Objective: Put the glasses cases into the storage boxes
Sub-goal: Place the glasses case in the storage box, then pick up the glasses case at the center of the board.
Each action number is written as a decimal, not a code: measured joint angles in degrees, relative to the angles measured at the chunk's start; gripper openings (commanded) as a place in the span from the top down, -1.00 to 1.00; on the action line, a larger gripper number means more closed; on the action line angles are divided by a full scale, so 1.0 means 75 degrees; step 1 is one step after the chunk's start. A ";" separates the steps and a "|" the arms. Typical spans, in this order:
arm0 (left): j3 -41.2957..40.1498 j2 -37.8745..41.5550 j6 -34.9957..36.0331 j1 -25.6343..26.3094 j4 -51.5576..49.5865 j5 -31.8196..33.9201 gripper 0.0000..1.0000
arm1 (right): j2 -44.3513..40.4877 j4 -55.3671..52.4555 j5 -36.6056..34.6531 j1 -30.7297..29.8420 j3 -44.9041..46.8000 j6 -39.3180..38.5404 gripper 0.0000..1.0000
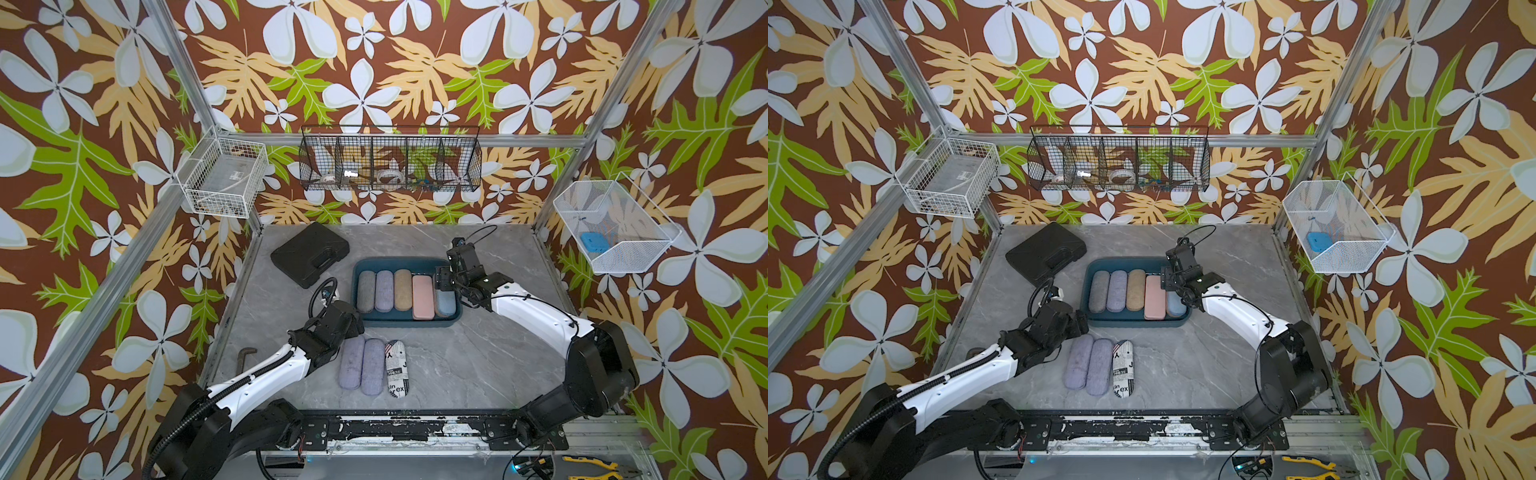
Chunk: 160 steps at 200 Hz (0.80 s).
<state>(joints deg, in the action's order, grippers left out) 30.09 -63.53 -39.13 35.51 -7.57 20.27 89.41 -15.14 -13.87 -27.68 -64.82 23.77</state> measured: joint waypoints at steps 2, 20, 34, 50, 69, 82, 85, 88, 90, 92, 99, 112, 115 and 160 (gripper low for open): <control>-0.0050 0.0020 -0.0020 0.0017 -0.0003 0.0000 -0.67 | -0.0012 0.0000 0.0003 0.0000 0.0012 0.0000 -0.59; -0.0411 0.0198 -0.0221 0.0119 -0.0111 -0.0035 -0.67 | -0.0093 0.0035 0.0020 0.0000 0.0128 -0.0006 -0.59; -0.0632 0.0356 -0.0364 0.0204 -0.0163 -0.0099 -0.67 | -0.0108 0.0070 0.0023 0.0000 0.0224 -0.0032 -0.59; -0.0787 0.0490 -0.0501 0.0309 -0.0204 -0.0149 -0.68 | -0.0108 0.0064 0.0020 0.0000 0.0321 -0.0041 -0.59; -0.0877 0.0597 -0.0568 0.0452 -0.0297 -0.0166 -0.68 | -0.0122 0.0099 0.0023 0.0000 0.0446 -0.0055 -0.60; -0.0915 0.0627 -0.0595 0.0507 -0.0341 -0.0169 -0.68 | -0.0131 0.0099 0.0026 0.0006 0.0498 -0.0055 -0.60; -0.0921 0.0627 -0.0595 0.0516 -0.0350 -0.0166 -0.68 | -0.0131 0.0099 0.0026 0.0006 0.0498 -0.0055 -0.60; -0.0927 0.0627 -0.0595 0.0527 -0.0367 -0.0169 -0.68 | -0.0131 0.0102 0.0026 0.0012 0.0501 -0.0058 -0.60; -0.0930 0.0624 -0.0595 0.0533 -0.0376 -0.0169 -0.68 | -0.0131 0.0105 0.0026 0.0017 0.0501 -0.0058 -0.60; -0.0933 0.0621 -0.0595 0.0536 -0.0382 -0.0172 -0.68 | -0.0131 0.0114 0.0029 0.0020 0.0501 -0.0058 -0.60; -0.0935 0.0600 -0.0595 0.0548 -0.0402 -0.0172 -0.67 | -0.0131 0.0134 0.0029 0.0035 0.0510 -0.0061 -0.60; -0.0935 0.0507 -0.0592 0.0595 -0.0420 -0.0169 -0.65 | -0.0122 0.0189 0.0032 0.0067 0.0536 -0.0079 -0.60; -0.0933 0.0484 -0.0592 0.0609 -0.0431 -0.0169 -0.64 | -0.0119 0.0192 0.0035 0.0079 0.0542 -0.0085 -0.60; -0.0930 0.0119 -0.0595 0.0764 -0.0495 -0.0166 -0.64 | -0.0073 0.0291 0.0082 0.0175 0.0583 -0.0093 -0.60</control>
<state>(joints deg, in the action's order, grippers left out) 23.11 -62.63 -43.59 41.23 -11.29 19.03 88.86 -12.95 -13.26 -26.37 -60.45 23.07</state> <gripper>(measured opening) 0.821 0.800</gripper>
